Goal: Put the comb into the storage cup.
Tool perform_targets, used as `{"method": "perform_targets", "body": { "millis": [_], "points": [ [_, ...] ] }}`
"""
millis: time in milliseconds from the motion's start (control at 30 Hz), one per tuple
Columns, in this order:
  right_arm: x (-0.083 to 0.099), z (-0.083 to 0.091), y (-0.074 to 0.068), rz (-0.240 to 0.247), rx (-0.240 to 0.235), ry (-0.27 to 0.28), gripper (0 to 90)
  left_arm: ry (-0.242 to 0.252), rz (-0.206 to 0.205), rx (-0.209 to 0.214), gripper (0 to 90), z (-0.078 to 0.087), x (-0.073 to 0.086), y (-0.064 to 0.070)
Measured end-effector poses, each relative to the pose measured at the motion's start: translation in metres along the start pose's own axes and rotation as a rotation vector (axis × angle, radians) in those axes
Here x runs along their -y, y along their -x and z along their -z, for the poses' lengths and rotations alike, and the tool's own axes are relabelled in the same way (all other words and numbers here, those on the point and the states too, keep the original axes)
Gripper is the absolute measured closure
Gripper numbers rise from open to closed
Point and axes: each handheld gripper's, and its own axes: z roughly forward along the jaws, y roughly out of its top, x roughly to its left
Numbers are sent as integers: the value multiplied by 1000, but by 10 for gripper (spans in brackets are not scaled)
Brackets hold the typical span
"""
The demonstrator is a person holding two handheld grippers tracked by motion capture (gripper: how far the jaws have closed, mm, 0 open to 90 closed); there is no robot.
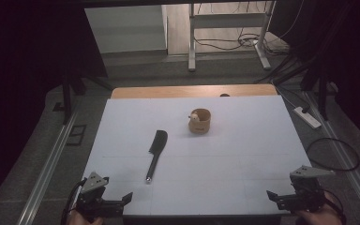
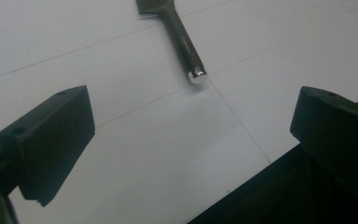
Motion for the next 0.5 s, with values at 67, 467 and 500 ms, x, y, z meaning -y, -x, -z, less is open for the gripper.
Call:
{"method": "perform_targets", "body": {
  "millis": [67,467,500],
  "points": [
    [0,0,0,0,0,0,0,0,-2,-4,6,-1,-1,0],
    [0,0,0,1,-1,-1,0,0,33,29,1,-8,-10,-2],
    [0,0,0,1,-2,-1,0,-4,36,33,1,-9,-12,-2]
  ]
}}
